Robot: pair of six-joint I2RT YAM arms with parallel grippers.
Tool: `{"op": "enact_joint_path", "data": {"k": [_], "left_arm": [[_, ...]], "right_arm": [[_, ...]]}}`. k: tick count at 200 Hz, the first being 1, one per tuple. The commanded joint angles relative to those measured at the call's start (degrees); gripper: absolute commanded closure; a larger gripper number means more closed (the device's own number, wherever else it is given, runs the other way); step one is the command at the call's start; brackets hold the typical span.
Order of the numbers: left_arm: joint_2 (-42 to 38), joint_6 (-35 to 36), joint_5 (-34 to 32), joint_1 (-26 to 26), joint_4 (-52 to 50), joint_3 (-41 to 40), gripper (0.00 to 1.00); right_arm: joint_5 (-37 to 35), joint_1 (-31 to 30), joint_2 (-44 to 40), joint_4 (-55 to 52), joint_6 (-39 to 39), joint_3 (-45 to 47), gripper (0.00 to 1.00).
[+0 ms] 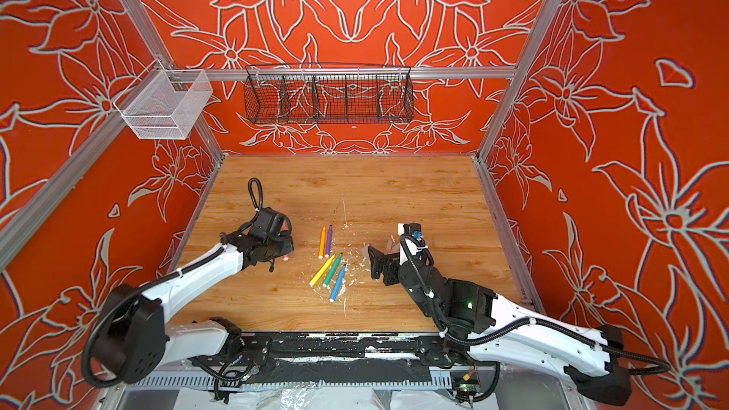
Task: Insert pens into pen caps
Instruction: Place a pen at the middle-left of the table.
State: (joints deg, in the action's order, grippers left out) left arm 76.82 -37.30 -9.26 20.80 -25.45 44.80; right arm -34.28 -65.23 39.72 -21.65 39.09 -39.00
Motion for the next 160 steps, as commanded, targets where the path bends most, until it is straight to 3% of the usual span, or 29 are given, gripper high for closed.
{"op": "enact_joint_path", "data": {"k": [1, 49, 66, 95, 117, 160], "left_arm": [[4.6, -2.5, -3.1, -0.3, -7.9, 2.6, 1.00], [8.3, -1.2, -1.9, -0.5, -5.5, 2.6, 1.00], [9.1, -1.2, -2.8, -0.7, -6.1, 2.9, 0.90], [10.5, -1.4, -3.5, -1.0, -7.0, 3.2, 0.87], [10.6, -1.4, -3.3, -1.1, -6.0, 2.4, 0.74], [11.6, -1.3, -1.9, -1.1, -4.4, 1.3, 0.73]], "right_arm": [[5.6, 2.4, 0.8, -1.0, 2.6, 1.2, 0.03], [7.9, 3.2, 3.5, 0.6, 2.7, 1.9, 0.02], [8.2, 3.3, 3.9, 1.0, 2.9, 1.9, 0.03], [9.1, 3.3, 3.8, 2.3, 3.0, 2.5, 0.02], [9.7, 3.3, 3.4, 3.0, 3.0, 2.9, 0.03], [10.3, 3.3, 2.6, 3.6, 3.0, 3.5, 0.03]]}}
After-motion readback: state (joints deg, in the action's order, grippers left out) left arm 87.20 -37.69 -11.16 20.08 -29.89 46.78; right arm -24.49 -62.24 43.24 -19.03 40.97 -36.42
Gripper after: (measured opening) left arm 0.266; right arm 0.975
